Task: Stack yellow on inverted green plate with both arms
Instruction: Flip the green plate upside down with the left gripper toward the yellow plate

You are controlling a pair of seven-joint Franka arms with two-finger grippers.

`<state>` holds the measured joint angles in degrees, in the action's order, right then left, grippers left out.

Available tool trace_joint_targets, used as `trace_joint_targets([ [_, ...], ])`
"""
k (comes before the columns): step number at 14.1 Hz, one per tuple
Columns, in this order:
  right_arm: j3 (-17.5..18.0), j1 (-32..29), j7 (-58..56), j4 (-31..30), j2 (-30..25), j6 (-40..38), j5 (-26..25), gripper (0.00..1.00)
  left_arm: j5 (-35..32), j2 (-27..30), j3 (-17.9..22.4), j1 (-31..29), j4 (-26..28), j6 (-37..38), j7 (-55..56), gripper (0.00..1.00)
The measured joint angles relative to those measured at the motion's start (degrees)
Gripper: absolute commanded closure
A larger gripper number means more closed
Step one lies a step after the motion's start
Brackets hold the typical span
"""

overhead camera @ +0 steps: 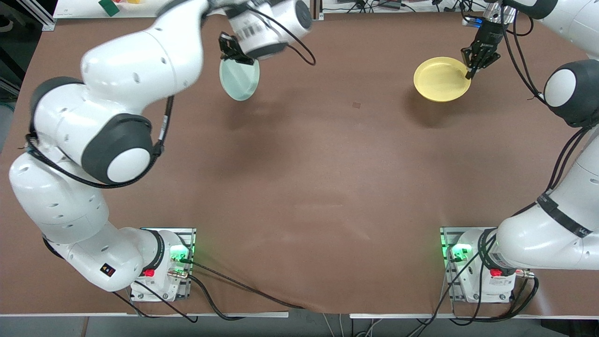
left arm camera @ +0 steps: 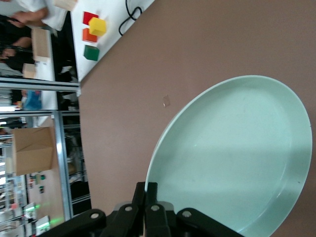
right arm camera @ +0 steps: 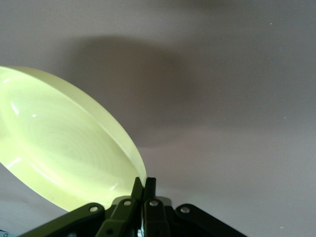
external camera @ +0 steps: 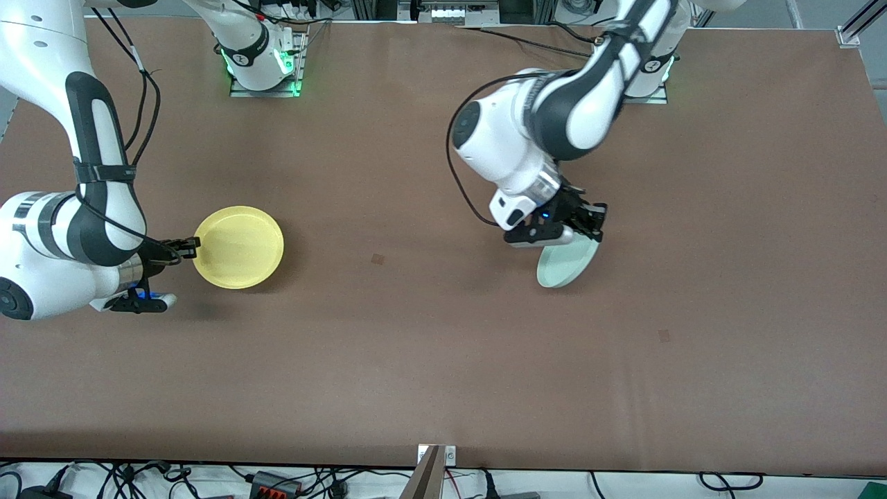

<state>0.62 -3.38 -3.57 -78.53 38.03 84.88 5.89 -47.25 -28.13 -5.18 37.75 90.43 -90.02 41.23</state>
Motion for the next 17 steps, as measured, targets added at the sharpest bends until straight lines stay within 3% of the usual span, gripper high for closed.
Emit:
trace_joint_targets([
  [9, -0.01, 0.24, 0.00, 0.05, -0.01, -0.01, 1.89, 1.00, -14.80, -12.74, 0.15, 15.07, -1.02, 10.75, 24.17, 0.98],
  [13, -0.08, -0.05, 0.00, 0.04, 0.04, -0.06, 1.89, 1.00, -15.63, -16.97, 0.34, 16.85, -4.77, 13.03, 27.55, 0.97],
  [17, -0.06, 0.09, 0.00, 0.04, 0.06, -0.02, 1.92, 1.00, -15.13, -19.09, 0.24, 17.46, -5.02, 12.10, 33.96, 0.96],
])
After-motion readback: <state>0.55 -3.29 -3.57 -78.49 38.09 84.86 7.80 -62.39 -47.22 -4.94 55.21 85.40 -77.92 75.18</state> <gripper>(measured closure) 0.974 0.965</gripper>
